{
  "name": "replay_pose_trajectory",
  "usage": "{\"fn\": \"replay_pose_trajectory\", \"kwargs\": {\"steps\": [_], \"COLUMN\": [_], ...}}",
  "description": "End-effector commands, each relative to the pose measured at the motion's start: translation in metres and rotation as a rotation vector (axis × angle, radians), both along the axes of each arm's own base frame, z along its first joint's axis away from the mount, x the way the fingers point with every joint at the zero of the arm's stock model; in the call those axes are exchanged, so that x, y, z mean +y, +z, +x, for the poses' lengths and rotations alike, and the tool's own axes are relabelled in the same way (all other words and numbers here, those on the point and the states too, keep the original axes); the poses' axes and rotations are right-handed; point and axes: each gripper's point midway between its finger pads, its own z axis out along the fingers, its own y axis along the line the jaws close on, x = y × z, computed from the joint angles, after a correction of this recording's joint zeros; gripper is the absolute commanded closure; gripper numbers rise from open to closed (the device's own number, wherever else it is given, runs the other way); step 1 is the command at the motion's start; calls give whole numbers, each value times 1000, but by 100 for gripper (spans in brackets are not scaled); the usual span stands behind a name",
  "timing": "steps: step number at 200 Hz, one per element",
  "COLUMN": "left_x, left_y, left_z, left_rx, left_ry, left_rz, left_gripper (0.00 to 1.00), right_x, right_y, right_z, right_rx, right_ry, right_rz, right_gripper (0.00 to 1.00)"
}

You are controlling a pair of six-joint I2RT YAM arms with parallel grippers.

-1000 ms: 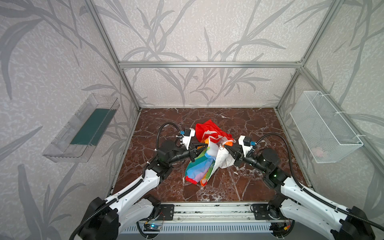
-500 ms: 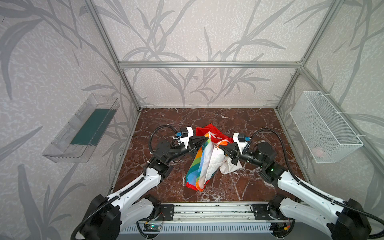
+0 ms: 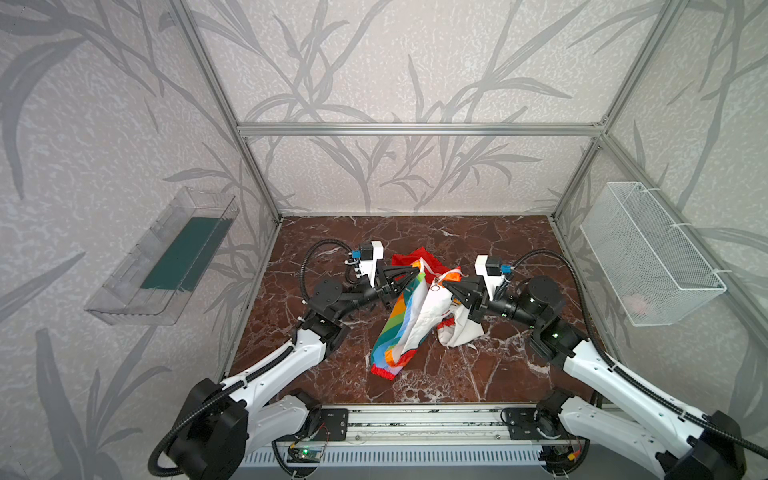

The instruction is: Zip up the jacket

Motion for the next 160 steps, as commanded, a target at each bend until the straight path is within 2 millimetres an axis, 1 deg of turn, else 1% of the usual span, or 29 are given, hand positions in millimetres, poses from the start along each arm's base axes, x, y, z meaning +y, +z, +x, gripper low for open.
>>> {"fn": "replay_pose_trajectory", "kwargs": {"steps": [1,21,34,41,64,93,113,141,160], "left_x": [3,3,3,1,-10,-11,-14,-14,-15], "left_y": [34,45,56,57,59,61,60,55,56], "left_z": [-4,3,4,8,5,-2,-9,-11,-13], "left_rx": [52,105,93,123,84,15,-21,-40,-49], "left_ry": [-72,-104,-145,-159,-199,-176,-181,-164,-170], "left_rz": [-160,-262,-326,-339,-307,-294,-279,-268,-265], "left_gripper": [100,100,100,100,100,100,100,100,100], "right_x": [-5,-10,-14,-16,-17,-19,-20,-17,-15], "right_y": [26,30,33,35,43,46,53,65,69], "right_z": [-6,-4,-2,-1,-2,1,3,2,3], "right_rx": [-49,-27,-11,-5,5,10,4,6,9], "right_ry": [21,19,16,18,41,41,41,72,84], "right_rz": [13,-12,-16,-13,0,-7,1,11,15], "right_gripper": [100,100,100,100,100,100,100,100,100]}}
